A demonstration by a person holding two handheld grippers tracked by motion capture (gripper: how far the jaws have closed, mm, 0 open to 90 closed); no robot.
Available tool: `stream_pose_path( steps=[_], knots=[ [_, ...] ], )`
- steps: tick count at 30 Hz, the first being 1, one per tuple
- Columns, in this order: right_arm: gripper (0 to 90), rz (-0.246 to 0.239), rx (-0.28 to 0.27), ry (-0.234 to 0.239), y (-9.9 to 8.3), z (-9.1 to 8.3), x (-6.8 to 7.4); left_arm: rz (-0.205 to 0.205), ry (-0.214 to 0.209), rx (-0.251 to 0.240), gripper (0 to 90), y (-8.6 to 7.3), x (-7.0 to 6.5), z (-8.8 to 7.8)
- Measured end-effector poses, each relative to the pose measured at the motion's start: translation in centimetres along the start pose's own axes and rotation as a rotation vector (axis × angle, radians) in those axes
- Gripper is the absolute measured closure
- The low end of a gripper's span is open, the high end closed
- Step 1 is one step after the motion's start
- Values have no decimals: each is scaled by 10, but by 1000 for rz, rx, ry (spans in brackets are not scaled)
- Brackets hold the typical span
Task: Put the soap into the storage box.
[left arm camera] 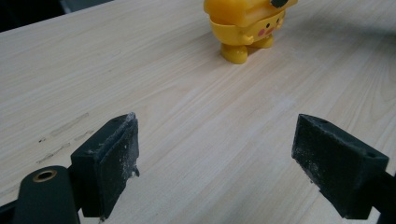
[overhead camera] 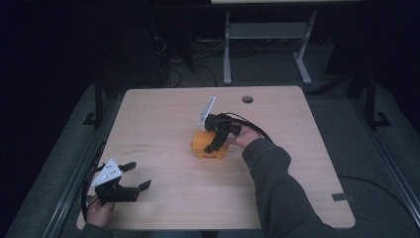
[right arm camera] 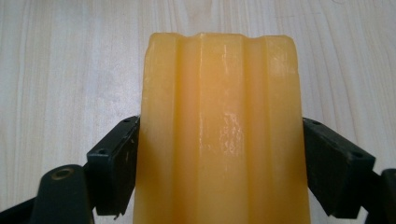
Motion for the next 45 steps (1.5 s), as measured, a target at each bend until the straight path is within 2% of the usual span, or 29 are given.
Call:
stream_pose_path(
  steps=[24,45],
  knots=[
    [186,22,-2,-19,0,-2,2,2,1,2,143,0,0,0],
    [190,37,-27,-47,-2,-16,5,16,2,9,143,-1,1,0]
  ],
)
Point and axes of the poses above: each handheld gripper's, and its own axes: z roughly forward along the jaws, y roughly out of its top, x roughly to its left, the point moved 8 cm from there along z, roughly forward along the jaws, and after that the axes turned 11 degrees about y, right-handed, at the moved point
